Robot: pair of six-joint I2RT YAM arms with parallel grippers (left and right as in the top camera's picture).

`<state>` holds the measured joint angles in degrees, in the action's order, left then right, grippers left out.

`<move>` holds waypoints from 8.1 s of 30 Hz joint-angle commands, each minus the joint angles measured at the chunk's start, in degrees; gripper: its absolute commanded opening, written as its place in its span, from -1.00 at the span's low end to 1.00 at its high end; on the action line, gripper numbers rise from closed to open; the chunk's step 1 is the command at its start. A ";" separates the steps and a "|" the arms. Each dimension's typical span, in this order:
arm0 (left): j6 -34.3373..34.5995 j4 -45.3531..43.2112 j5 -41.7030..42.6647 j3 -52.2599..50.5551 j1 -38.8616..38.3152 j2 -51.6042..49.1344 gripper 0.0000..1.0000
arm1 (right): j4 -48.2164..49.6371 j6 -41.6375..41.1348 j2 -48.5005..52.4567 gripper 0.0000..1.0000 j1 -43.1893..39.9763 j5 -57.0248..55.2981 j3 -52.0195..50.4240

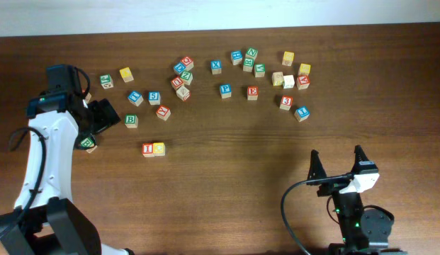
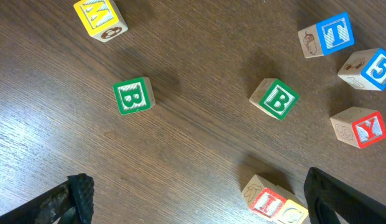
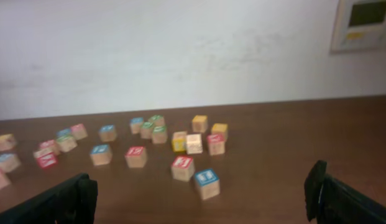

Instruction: Spell out ICRA

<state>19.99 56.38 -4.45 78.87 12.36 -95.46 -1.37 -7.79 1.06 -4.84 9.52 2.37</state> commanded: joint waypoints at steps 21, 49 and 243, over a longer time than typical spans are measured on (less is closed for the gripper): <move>0.35 0.07 0.63 0.13 0.07 0.17 0.98 | -32.48 -3.23 38.25 0.97 -0.07 9.97 56.28; 0.35 0.07 0.63 0.13 0.07 0.17 0.98 | -84.61 -1.31 96.41 0.96 -0.07 15.54 122.46; 0.35 0.07 0.63 0.13 0.17 0.17 0.98 | -41.13 18.49 144.93 0.97 20.00 12.57 124.28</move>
<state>19.99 56.40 -4.23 78.87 12.36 -95.46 -42.28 10.48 145.58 14.41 20.40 125.84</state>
